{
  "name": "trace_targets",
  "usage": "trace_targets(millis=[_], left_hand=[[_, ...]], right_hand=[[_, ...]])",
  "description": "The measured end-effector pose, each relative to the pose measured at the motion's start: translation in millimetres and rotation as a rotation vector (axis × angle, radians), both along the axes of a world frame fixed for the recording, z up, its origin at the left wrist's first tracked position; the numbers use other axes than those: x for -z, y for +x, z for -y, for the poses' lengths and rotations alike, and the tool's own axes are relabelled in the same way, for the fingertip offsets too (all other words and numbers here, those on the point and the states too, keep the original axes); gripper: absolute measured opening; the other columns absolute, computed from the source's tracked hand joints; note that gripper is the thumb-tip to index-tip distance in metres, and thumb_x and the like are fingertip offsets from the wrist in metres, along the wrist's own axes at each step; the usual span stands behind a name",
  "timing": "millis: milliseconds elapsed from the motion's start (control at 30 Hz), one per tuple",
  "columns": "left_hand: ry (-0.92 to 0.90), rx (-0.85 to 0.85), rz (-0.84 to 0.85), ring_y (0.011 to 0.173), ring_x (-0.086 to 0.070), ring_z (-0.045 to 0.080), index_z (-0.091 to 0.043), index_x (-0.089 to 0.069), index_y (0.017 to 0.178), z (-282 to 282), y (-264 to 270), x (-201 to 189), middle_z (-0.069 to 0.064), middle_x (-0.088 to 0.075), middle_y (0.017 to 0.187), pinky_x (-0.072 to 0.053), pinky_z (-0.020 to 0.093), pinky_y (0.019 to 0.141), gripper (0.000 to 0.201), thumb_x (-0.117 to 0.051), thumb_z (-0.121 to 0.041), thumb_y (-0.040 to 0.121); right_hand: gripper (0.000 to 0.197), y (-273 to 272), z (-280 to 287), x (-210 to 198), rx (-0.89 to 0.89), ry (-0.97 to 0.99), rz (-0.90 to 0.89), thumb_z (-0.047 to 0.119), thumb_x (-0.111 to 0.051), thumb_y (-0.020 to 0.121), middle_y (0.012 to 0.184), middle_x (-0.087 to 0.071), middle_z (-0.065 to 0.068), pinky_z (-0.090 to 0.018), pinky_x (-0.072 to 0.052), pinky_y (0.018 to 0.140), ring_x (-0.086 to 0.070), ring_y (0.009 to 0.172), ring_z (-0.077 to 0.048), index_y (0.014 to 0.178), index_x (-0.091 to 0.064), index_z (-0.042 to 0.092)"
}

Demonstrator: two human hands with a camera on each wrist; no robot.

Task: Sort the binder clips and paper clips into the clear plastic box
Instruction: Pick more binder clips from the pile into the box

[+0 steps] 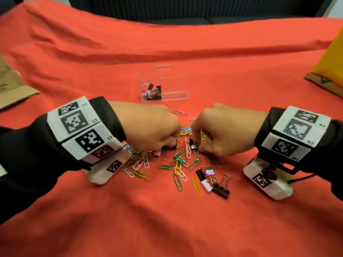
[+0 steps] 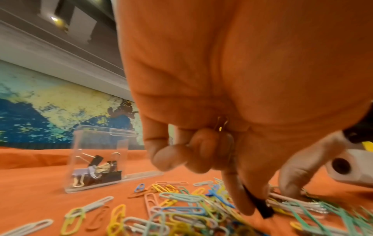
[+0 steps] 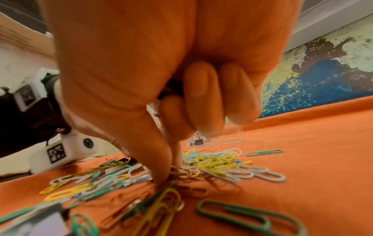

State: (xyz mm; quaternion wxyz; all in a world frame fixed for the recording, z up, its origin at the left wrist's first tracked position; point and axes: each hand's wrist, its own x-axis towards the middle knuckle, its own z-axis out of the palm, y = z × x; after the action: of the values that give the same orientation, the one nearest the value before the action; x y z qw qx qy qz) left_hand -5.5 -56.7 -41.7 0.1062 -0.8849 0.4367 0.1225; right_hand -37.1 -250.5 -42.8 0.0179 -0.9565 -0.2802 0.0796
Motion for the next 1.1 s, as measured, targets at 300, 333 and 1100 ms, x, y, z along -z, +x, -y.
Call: trace_targets(millis=[300,333,1100], left_hand=[[-0.295,-0.104,-0.068,0.058,-0.041,0.013,-0.014,-0.051,0.076,-26.1,-4.9,-25.6,0.000,-0.043,0.060,-0.036,0.026,0.059,0.027,-0.035,-0.031,0.091],[-0.369,-0.141,-0.139,0.056,-0.035,0.015,-0.013,-0.047,0.069,-26.4,-4.9,-27.1,0.001,-0.038,0.058,-0.036,0.028,0.056,0.027,-0.035,-0.028,0.089],[-0.348,-0.327,-0.535,0.042,-0.041,0.011,-0.010,-0.066,0.076,17.9,-4.8,-12.4,0.001,-0.068,0.067,-0.036,0.021,0.043,0.030,-0.049,-0.017,0.100]], right_hand=[[0.009,0.0,3.7,-9.5,0.004,0.135,0.086,0.039,-0.071,0.083,0.057,-0.052,0.011,-0.028,-0.043,0.064,-0.043,0.055,0.005,0.088,-0.074,0.032],[0.013,-1.1,2.1,-8.7,-0.001,0.119,0.062,0.043,-0.071,0.082,0.058,-0.052,0.011,-0.027,-0.043,0.064,-0.043,0.055,0.005,0.088,-0.075,0.032],[0.040,4.7,0.8,-4.7,0.031,-0.051,-0.122,0.058,-0.084,0.066,0.053,-0.058,0.009,-0.019,-0.035,0.050,-0.052,0.053,0.003,0.090,-0.072,0.028]])
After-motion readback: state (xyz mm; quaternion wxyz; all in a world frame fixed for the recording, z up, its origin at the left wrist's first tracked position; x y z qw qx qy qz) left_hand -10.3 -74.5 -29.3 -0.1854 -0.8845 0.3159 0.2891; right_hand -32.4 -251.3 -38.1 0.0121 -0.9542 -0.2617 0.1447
